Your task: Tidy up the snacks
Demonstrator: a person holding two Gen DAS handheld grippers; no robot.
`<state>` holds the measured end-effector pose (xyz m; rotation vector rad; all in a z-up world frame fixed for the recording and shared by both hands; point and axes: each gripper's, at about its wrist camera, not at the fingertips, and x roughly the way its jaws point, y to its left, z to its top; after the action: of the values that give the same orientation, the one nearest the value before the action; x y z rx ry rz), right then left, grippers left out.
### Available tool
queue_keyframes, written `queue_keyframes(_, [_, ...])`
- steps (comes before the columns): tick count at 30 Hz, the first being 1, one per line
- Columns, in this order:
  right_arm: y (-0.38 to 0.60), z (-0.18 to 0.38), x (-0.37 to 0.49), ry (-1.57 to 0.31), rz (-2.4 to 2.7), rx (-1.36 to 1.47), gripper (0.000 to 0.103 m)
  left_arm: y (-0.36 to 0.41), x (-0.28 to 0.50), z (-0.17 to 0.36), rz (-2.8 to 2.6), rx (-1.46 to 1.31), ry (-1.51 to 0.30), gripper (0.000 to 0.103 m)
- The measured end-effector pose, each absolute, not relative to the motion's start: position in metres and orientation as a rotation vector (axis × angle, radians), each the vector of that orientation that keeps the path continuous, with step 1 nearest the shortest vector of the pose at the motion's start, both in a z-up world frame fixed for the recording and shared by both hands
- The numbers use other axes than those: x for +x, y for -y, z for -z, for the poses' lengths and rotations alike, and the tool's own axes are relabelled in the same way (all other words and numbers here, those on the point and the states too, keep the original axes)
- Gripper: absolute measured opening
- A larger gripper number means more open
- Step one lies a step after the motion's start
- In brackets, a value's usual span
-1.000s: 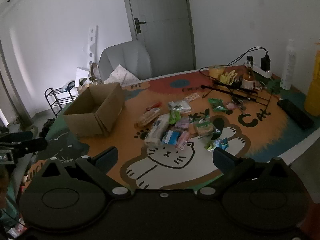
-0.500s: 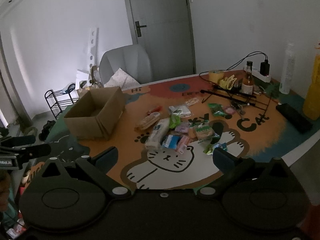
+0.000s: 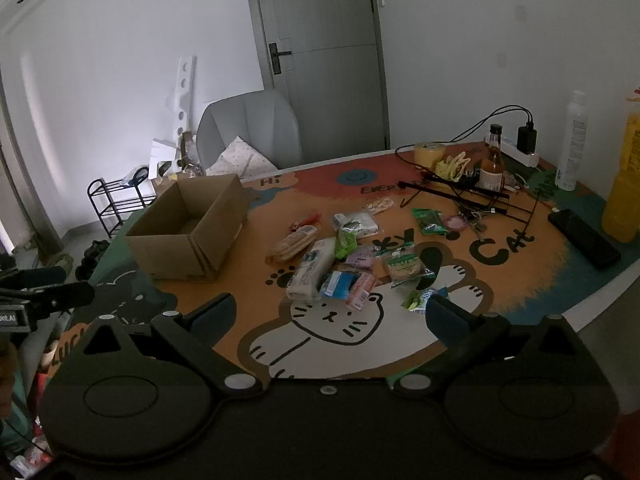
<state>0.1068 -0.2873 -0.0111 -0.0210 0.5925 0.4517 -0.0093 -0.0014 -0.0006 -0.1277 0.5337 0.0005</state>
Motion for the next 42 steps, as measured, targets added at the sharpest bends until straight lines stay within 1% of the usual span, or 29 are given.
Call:
queue_keyframes(27, [0.294,0.009,0.11,-0.594,-0.439,-0.005,0.103,0.002,-0.013,-0.008,0.04,-0.125,-0.514,0.103])
queue_keyframes(35, [0.301,0.013,0.12,-0.598,-0.422,0.009,0.103,0.005,-0.004,-0.008,0.053,-0.122,-0.521,0.103])
queue_keyframes(42, [0.31,0.024,0.137,-0.596,-0.405,0.024,0.103,0.011,0.013,-0.005,0.047,-0.108,-0.483,0.103])
